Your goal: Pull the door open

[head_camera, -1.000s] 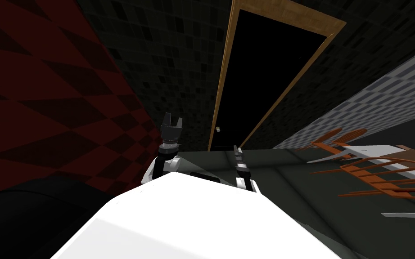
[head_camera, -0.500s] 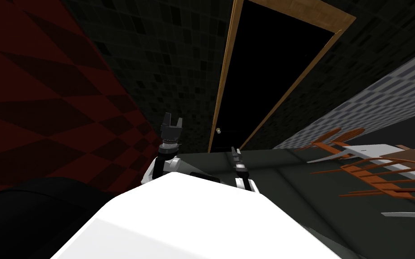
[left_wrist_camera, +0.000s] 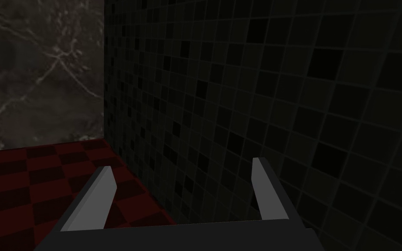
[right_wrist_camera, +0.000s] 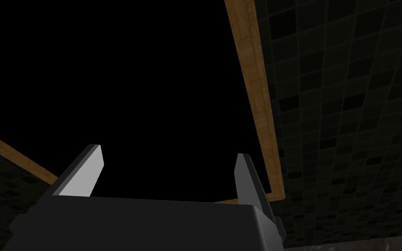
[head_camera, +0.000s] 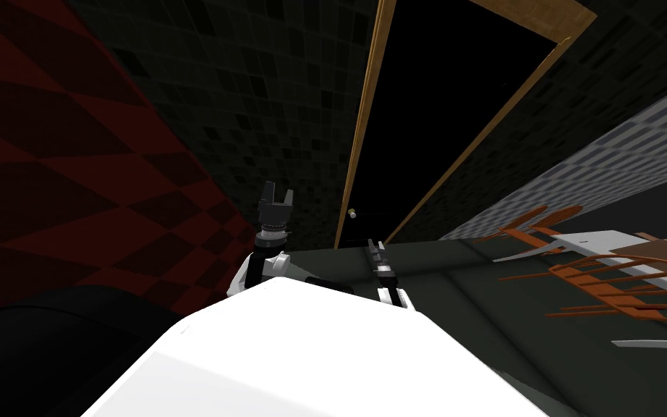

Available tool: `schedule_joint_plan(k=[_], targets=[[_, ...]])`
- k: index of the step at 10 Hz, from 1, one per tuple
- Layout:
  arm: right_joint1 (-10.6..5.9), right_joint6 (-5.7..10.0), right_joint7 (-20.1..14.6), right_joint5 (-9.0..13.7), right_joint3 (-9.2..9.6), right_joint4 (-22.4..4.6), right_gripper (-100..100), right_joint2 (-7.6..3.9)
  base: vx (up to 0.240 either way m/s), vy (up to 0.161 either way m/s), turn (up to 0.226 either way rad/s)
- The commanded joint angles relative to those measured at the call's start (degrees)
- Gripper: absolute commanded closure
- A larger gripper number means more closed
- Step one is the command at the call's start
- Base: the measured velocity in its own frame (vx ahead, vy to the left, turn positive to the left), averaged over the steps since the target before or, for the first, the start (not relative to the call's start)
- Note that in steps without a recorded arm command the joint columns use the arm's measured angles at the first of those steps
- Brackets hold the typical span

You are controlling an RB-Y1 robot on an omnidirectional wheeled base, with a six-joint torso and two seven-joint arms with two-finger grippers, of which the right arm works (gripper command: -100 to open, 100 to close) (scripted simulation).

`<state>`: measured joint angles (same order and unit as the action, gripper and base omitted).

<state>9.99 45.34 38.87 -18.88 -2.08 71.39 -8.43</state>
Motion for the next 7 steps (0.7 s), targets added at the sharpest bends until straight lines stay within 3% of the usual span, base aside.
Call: schedule_joint_plan(k=[1,7], targets=[[-0.75,0.45,1.5,-0.7,-0.02,-1.8,-100,-0.26,0.083,0.04,-0.036],[-3.23,2.47,6.6,-3.2,-0.05,-8.5,-100,-0.78,0.092,0.044,-0.03]])
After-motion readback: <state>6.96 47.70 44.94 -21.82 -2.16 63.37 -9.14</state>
